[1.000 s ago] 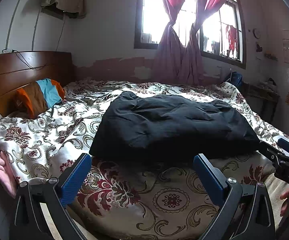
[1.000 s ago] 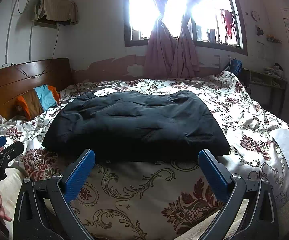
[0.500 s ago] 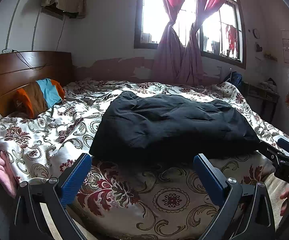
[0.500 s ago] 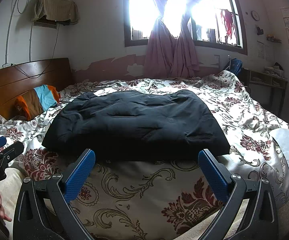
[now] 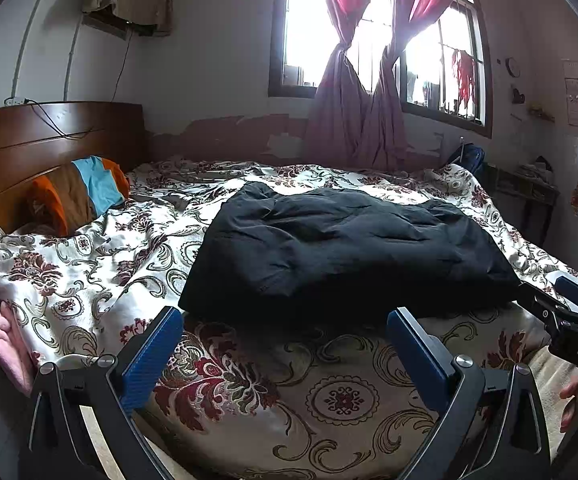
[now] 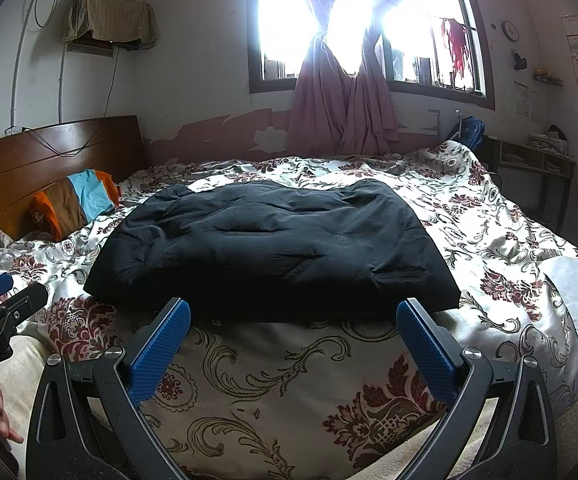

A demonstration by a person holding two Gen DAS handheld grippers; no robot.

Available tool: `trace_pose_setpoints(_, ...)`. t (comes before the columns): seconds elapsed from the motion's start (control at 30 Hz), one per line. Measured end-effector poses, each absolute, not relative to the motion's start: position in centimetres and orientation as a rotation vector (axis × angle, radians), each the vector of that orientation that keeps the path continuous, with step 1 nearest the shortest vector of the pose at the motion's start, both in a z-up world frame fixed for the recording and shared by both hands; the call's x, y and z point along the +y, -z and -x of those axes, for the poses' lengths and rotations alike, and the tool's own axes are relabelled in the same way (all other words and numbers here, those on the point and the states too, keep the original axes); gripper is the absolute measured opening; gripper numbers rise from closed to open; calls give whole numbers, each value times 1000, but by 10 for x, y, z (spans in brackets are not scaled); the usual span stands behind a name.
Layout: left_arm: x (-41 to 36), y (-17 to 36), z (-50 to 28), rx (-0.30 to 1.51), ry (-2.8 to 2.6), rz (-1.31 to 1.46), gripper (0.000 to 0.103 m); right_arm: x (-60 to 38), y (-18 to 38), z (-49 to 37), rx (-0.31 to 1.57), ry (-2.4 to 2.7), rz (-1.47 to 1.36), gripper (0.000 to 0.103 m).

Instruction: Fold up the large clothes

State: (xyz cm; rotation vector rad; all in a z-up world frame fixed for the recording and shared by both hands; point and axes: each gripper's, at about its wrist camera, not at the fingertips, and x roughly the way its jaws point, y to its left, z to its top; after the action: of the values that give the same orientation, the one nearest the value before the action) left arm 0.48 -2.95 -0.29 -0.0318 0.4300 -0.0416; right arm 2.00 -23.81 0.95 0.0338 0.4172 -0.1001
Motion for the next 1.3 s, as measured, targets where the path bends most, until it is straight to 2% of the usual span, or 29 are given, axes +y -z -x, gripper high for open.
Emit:
trace_pose_setpoints(0.27,-29,4,-6,440,53,41,103,-238,-10,-20,418,100,-34,102)
trace_pose_setpoints(0.5,-29,12,-13,523,63,51,103,-238,-10,-20,418,100,-34,102)
trace_pose_setpoints(1.3,-20,8,-9,496,1,52,103,-237,-6,-19,421,101,-35,102)
